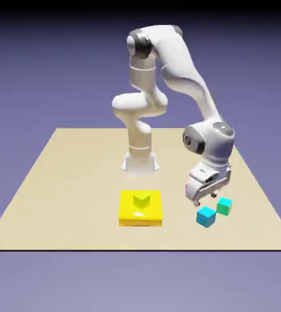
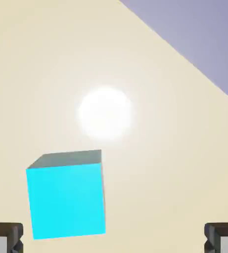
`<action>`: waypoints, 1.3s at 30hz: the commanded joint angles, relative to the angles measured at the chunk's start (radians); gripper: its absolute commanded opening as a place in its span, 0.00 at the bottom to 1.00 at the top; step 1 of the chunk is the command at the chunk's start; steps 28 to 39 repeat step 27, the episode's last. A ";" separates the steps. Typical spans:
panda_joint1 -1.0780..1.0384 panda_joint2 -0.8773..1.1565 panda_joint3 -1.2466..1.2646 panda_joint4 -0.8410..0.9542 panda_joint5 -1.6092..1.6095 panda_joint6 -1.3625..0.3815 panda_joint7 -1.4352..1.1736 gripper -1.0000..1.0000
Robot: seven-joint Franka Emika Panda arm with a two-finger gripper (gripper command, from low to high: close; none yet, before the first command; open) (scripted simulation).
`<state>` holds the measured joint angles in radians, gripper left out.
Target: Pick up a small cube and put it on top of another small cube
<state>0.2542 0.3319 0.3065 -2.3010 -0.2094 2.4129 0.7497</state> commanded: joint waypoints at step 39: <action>0.067 0.011 0.140 -0.019 0.006 0.010 0.273 1.00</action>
